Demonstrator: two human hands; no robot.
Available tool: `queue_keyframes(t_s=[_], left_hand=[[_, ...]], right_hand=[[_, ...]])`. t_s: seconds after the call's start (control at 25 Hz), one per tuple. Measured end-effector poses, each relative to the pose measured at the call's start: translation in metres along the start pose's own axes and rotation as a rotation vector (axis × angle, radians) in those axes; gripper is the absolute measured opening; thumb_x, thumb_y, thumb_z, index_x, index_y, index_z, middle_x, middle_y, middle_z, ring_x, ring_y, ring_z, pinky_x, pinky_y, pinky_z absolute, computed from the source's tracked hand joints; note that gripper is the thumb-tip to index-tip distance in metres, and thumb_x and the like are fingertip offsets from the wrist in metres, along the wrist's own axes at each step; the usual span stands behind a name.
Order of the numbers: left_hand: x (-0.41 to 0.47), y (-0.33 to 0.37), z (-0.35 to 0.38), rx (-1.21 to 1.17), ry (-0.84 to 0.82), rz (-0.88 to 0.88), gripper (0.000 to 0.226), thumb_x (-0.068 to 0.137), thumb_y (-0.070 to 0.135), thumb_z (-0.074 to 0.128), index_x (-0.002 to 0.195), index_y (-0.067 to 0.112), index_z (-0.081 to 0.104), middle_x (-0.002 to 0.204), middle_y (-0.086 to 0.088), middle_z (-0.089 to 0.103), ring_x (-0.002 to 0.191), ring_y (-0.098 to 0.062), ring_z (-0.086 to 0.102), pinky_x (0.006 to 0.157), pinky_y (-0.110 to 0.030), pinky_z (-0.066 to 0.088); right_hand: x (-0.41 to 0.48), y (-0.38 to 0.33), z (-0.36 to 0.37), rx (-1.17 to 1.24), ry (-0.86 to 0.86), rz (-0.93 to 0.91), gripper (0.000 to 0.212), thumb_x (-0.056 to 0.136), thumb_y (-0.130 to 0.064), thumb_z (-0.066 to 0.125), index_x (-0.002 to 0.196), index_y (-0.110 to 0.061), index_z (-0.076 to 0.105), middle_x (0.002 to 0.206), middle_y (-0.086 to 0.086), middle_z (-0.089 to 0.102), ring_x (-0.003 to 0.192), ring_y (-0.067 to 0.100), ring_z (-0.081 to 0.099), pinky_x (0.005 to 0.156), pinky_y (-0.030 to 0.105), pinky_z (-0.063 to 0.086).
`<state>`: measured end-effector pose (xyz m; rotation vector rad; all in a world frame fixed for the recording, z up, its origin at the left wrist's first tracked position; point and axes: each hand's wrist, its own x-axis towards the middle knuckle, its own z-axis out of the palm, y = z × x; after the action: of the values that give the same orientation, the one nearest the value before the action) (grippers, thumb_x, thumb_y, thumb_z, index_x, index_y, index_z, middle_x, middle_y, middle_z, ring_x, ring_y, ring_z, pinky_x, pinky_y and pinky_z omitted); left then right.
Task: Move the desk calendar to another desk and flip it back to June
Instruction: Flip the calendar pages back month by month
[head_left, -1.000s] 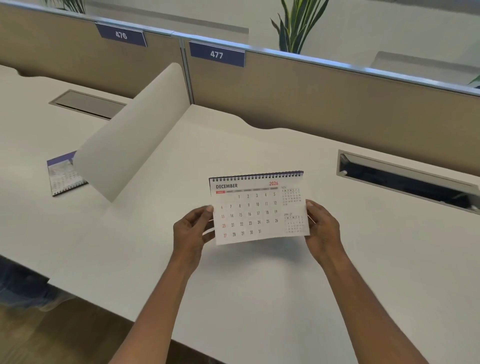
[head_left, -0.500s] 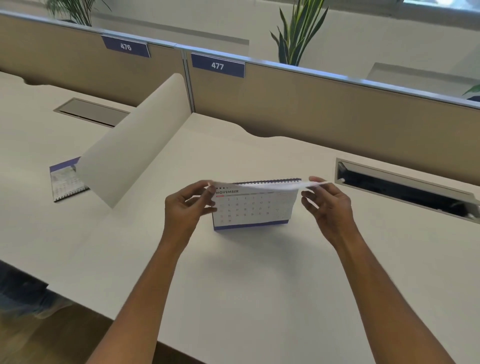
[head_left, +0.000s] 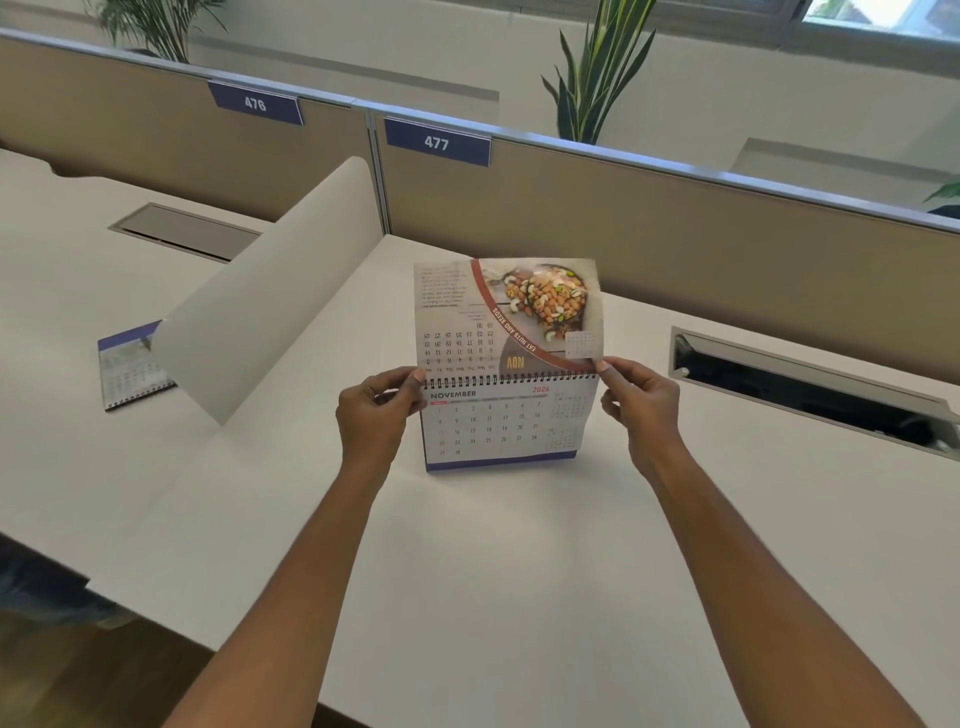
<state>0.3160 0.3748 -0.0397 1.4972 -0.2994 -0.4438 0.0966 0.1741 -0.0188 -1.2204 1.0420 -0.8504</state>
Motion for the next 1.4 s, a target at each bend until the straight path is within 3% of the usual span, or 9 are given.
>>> queue_keyframes(t_s=[0.28, 0.52, 0.72, 0.8, 0.92, 1.08, 1.2, 1.28, 1.4], left_hand=[[0.001, -0.008, 0.002, -0.067, 0.028, -0.048, 0.002, 0.088, 0.019, 0.083, 0.090, 0.018, 0.083, 0.078, 0.000, 0.082, 0.073, -0.015, 0.077, 0.081, -0.033, 0.065], [-0.001, -0.021, 0.001, -0.141, 0.071, -0.158, 0.025, 0.090, 0.037, 0.080, 0.084, 0.013, 0.082, 0.081, -0.005, 0.079, 0.076, -0.014, 0.075, 0.079, -0.031, 0.065], [-0.019, -0.045, -0.007, -0.027, 0.118, -0.231, 0.007, 0.094, 0.021, 0.074, 0.091, 0.022, 0.080, 0.094, -0.004, 0.079, 0.080, -0.013, 0.075, 0.098, -0.043, 0.060], [-0.030, -0.056, -0.008, 0.060, 0.118, -0.265, 0.014, 0.092, 0.016, 0.073, 0.089, 0.028, 0.079, 0.094, 0.000, 0.080, 0.088, -0.019, 0.075, 0.101, -0.044, 0.058], [-0.044, -0.069, -0.009, 0.191, 0.108, -0.296, 0.021, 0.091, 0.014, 0.072, 0.086, 0.034, 0.078, 0.091, 0.010, 0.080, 0.096, -0.022, 0.075, 0.095, -0.036, 0.057], [-0.057, -0.077, -0.008, 0.233, 0.080, -0.325, 0.020, 0.092, 0.014, 0.072, 0.105, 0.026, 0.080, 0.092, 0.006, 0.080, 0.093, -0.017, 0.075, 0.088, -0.026, 0.054], [-0.064, -0.077, -0.008, 0.259, 0.086, -0.325, 0.023, 0.090, 0.015, 0.074, 0.105, 0.031, 0.078, 0.086, 0.018, 0.076, 0.086, 0.002, 0.071, 0.074, -0.015, 0.049], [-0.066, -0.078, -0.007, 0.284, 0.099, -0.317, 0.022, 0.089, 0.018, 0.076, 0.102, 0.035, 0.077, 0.081, 0.022, 0.074, 0.083, 0.007, 0.068, 0.072, -0.015, 0.049], [-0.068, -0.080, -0.007, 0.313, 0.137, -0.287, 0.014, 0.086, 0.020, 0.080, 0.095, 0.031, 0.079, 0.079, 0.015, 0.076, 0.083, 0.002, 0.071, 0.085, -0.026, 0.055]], right_hand=[[0.001, 0.009, 0.003, -0.063, -0.007, 0.020, 0.018, 0.101, -0.023, 0.063, 0.108, -0.015, 0.077, 0.094, 0.006, 0.078, 0.077, 0.017, 0.056, 0.064, 0.020, 0.057], [0.001, 0.027, -0.005, -0.086, 0.034, 0.051, 0.015, 0.101, -0.025, 0.061, 0.099, -0.022, 0.076, 0.099, 0.004, 0.071, 0.075, 0.017, 0.062, 0.077, 0.035, 0.059], [-0.004, 0.065, -0.013, -0.143, 0.049, 0.117, 0.013, 0.099, -0.014, 0.063, 0.106, -0.015, 0.074, 0.111, 0.007, 0.072, 0.101, 0.025, 0.068, 0.088, 0.041, 0.061], [-0.009, 0.080, -0.015, -0.166, 0.056, 0.160, 0.013, 0.097, -0.011, 0.064, 0.105, -0.013, 0.073, 0.111, 0.006, 0.073, 0.104, 0.026, 0.069, 0.095, 0.045, 0.059], [-0.017, 0.100, -0.016, -0.188, 0.051, 0.219, 0.014, 0.095, -0.009, 0.066, 0.106, -0.013, 0.074, 0.109, 0.004, 0.074, 0.098, 0.024, 0.071, 0.098, 0.047, 0.057], [-0.025, 0.112, -0.014, -0.139, 0.053, 0.255, 0.018, 0.092, -0.007, 0.069, 0.108, -0.012, 0.074, 0.106, 0.004, 0.076, 0.102, 0.026, 0.072, 0.098, 0.045, 0.057], [-0.027, 0.114, -0.013, -0.112, 0.085, 0.251, 0.022, 0.089, -0.005, 0.071, 0.110, -0.007, 0.075, 0.105, 0.008, 0.077, 0.101, 0.028, 0.073, 0.098, 0.045, 0.058], [-0.028, 0.114, -0.013, -0.106, 0.101, 0.249, 0.022, 0.087, -0.004, 0.072, 0.109, -0.007, 0.075, 0.105, 0.010, 0.077, 0.099, 0.030, 0.074, 0.098, 0.046, 0.057], [-0.030, 0.114, -0.014, -0.108, 0.114, 0.246, 0.022, 0.086, -0.004, 0.074, 0.107, -0.007, 0.075, 0.104, 0.011, 0.077, 0.098, 0.030, 0.074, 0.098, 0.045, 0.057]])
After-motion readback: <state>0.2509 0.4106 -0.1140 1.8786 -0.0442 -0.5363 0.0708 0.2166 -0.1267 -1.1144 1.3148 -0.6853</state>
